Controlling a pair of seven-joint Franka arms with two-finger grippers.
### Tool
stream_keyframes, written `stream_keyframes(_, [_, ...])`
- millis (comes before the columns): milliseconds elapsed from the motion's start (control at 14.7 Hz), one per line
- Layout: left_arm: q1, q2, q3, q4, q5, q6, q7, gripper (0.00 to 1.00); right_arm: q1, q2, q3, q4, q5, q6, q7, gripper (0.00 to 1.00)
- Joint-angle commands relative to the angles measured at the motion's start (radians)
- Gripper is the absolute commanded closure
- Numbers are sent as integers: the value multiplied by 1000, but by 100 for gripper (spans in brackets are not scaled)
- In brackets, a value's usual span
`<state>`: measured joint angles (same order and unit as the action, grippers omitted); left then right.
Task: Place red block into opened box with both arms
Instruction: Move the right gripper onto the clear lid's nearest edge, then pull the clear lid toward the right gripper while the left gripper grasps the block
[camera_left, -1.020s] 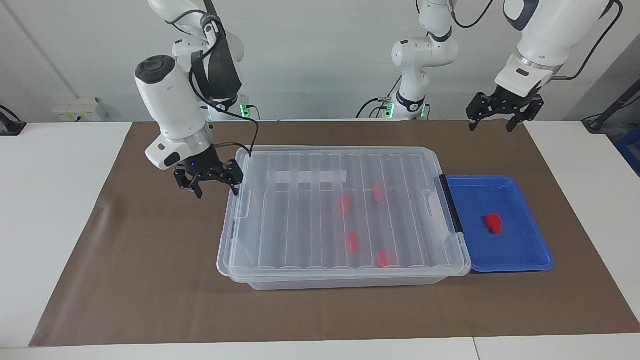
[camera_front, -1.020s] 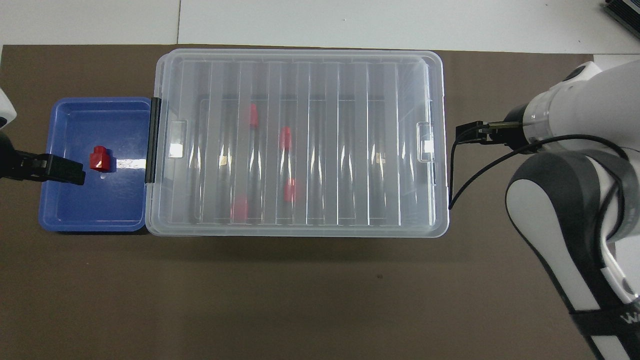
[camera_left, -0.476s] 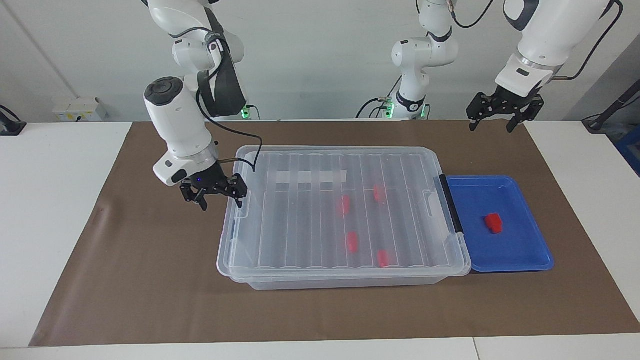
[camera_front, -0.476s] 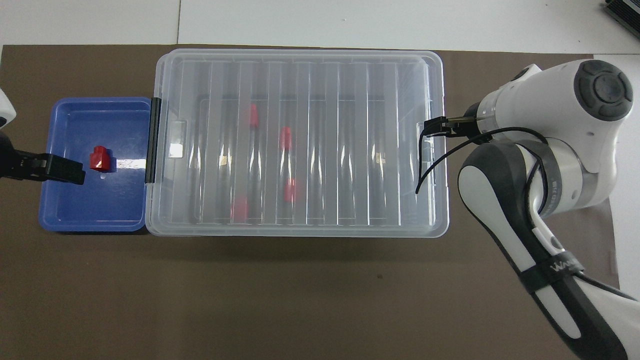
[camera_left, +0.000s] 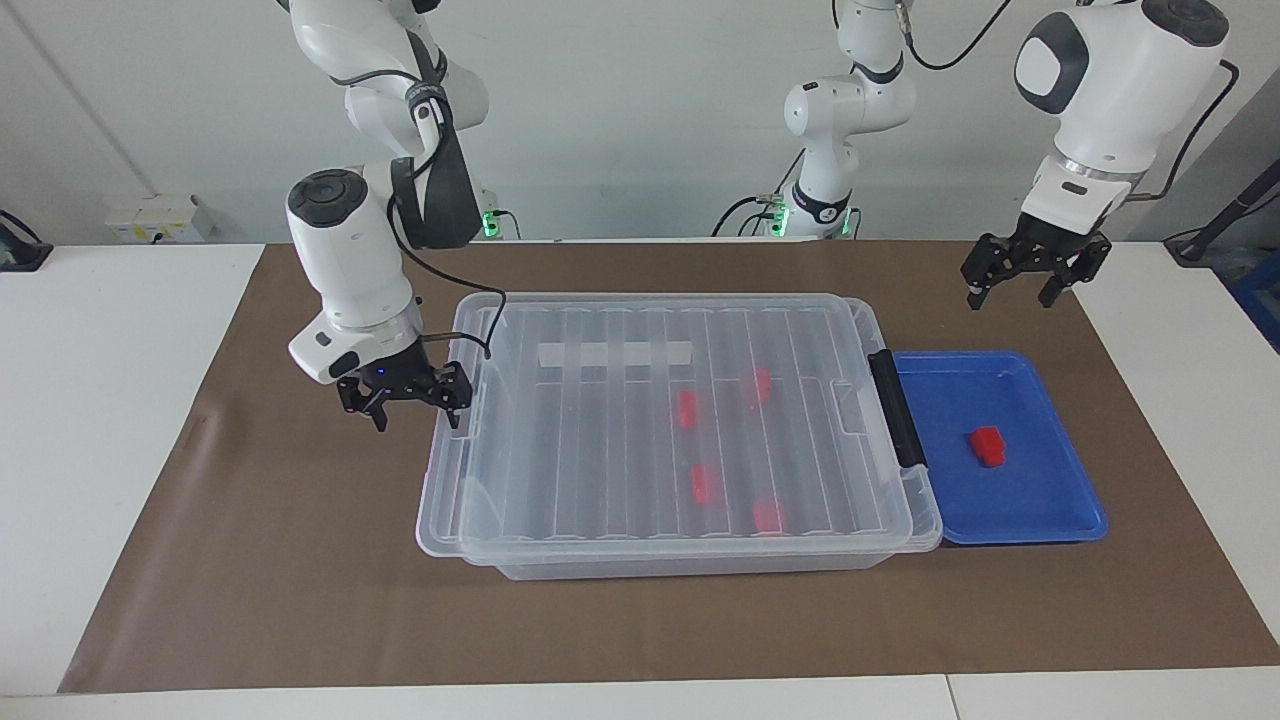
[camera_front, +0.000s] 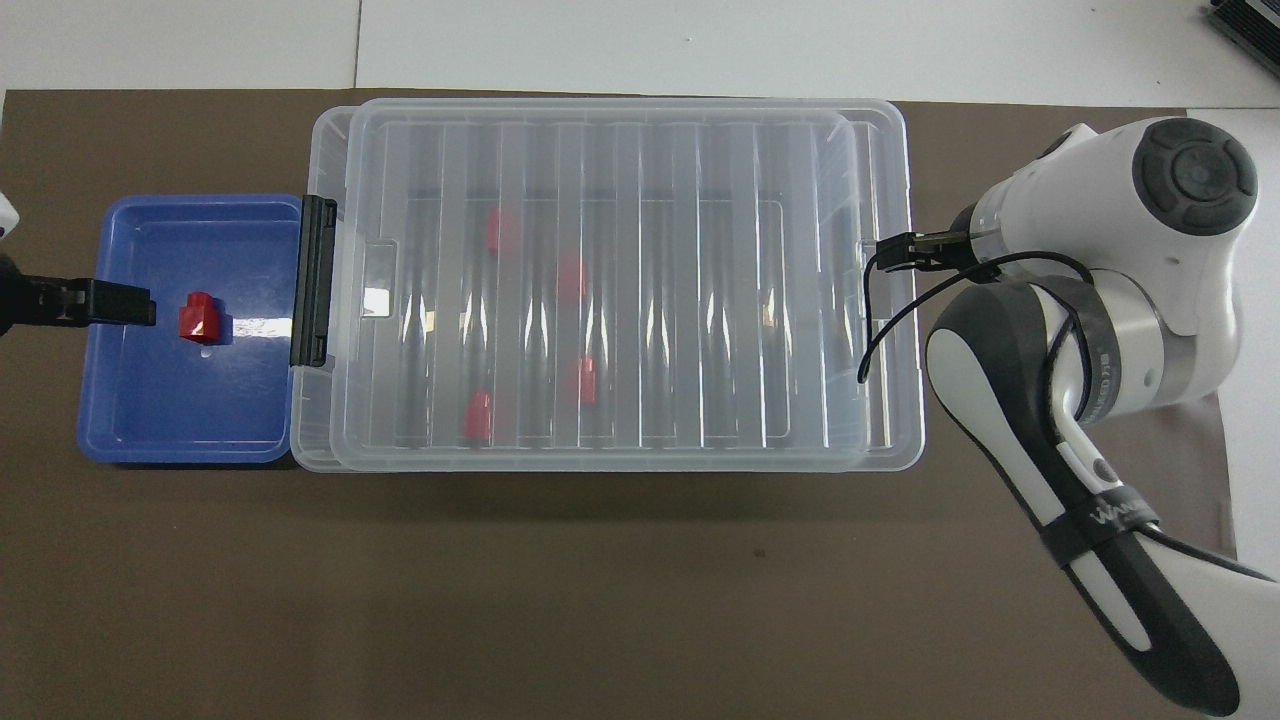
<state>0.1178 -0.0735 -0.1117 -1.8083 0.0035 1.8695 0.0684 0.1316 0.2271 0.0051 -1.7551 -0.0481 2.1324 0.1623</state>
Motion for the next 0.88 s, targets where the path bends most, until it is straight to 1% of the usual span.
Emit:
stream_keyframes(0, [39, -5, -5, -81, -11, 126, 54, 0, -33, 6, 7, 6, -50, -9, 2, 0])
stream_keyframes(204, [66, 35, -5, -134, -11, 224, 90, 0, -41, 5, 7, 20, -98, -44, -3, 0])
stream_keyframes(476, [86, 118, -5, -146, -11, 312, 90, 0, -61, -8, 6, 31, -99, -92, -56, 0])
stream_keyframes(544, [101, 135, -3, -169, -11, 356, 91, 0, -64, -11, 6, 37, -99, -106, -69, 0])
stream_keyframes(680, [120, 143, -3, -262, -11, 491, 93, 0, -73, -12, 4, 40, -108, -129, -90, 0])
stream_keyframes(816, [123, 152, -3, -324, -11, 560, 93, 0, -75, -14, 4, 45, -125, -144, -113, 0])
